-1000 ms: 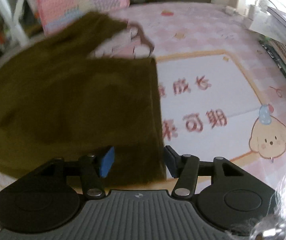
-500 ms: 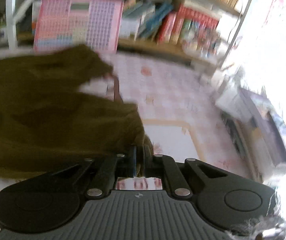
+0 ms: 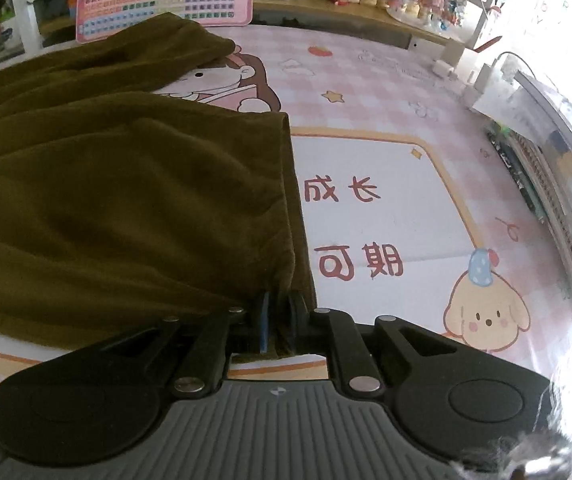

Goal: Fold clothes

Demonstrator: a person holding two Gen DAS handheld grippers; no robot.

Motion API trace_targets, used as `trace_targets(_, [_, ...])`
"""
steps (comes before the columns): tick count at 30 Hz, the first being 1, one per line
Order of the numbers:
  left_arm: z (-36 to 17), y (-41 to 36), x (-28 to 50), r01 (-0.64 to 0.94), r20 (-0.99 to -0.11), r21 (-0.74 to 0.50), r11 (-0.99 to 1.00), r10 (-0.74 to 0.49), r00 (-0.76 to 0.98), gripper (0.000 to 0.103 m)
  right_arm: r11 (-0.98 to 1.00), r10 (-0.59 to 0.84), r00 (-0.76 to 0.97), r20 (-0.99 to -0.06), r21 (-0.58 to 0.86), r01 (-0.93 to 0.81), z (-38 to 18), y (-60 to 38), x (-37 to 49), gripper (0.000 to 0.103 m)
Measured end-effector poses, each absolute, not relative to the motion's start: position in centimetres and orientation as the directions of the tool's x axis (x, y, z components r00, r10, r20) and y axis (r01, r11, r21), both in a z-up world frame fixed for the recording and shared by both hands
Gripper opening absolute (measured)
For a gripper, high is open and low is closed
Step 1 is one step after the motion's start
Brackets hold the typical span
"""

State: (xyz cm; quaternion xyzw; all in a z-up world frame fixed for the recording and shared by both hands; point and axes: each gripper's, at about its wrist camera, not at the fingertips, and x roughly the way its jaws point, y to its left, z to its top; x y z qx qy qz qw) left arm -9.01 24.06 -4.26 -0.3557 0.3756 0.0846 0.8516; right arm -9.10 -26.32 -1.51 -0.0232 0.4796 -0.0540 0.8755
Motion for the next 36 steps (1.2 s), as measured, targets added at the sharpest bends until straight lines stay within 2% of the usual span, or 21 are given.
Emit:
trace_targets(3, [-3.4, 24.2, -9.6, -0.433, -0.695, -0.517, 0.738, -0.067, 0.715, 0.036, 0.997, -0.069, 0.55, -0.832, -0.043, 0.06, -0.7, -27.2, -7.4, 0.03])
trace_targets(5, [-2.8, 24.4, -9.9, -0.448, -0.691, -0.5, 0.741, -0.029, 0.722, 0.046, 0.999, -0.038, 0.56, -0.828, -0.011, 0.051, -0.1, -27.8, -6.3, 0.035])
trace_targets(7, [-2.3, 24.5, -10.3, -0.464, -0.686, -0.483, 0.743, 0.008, 0.728, 0.051, 0.999, -0.006, 0.569, -0.822, 0.022, 0.042, 0.5, -28.4, -5.2, 0.038])
trace_targets(12, [-0.4, 23.2, -11.1, -0.488, -0.65, -0.484, 0.727, 0.075, 0.756, 0.052, 0.995, 0.072, 0.592, -0.803, 0.102, 0.017, 1.9, -29.8, -2.3, 0.042])
trace_targets(19, [-0.6, 14.4, -9.8, -0.452, -0.655, -0.523, 0.723, -0.002, 0.755, 0.056, 0.973, 0.213, 0.599, -0.772, 0.225, -0.055, 2.5, -31.5, 3.4, 0.053])
trace_targets(25, [-0.7, 7.1, -9.1, -0.433, -0.696, -0.492, 0.756, -0.042, 0.717, 0.056, 0.917, 0.37, 0.57, -0.733, 0.386, -0.099, 1.6, -33.1, 12.7, 0.055])
trace_targets(32, [-0.4, 3.2, -12.3, -0.529, -0.75, -0.424, 0.735, 0.042, 0.66, 0.056, 0.894, 0.427, 0.512, -0.746, 0.434, -0.113, -1.2, -31.6, 22.4, 0.054])
trace_targets(35, [-0.3, 2.7, -14.3, -0.592, -0.762, -0.412, 0.692, 0.094, 0.64, 0.056, 0.906, 0.418, 0.492, -0.764, 0.392, -0.162, -2.1, -30.2, 24.0, 0.051])
trace_targets(36, [-0.3, 2.6, -14.8, -0.61, -0.764, -0.411, 0.677, 0.109, 0.636, 0.056, 0.907, 0.419, 0.486, -0.767, 0.374, -0.191, -2.3, -29.7, 24.2, 0.047])
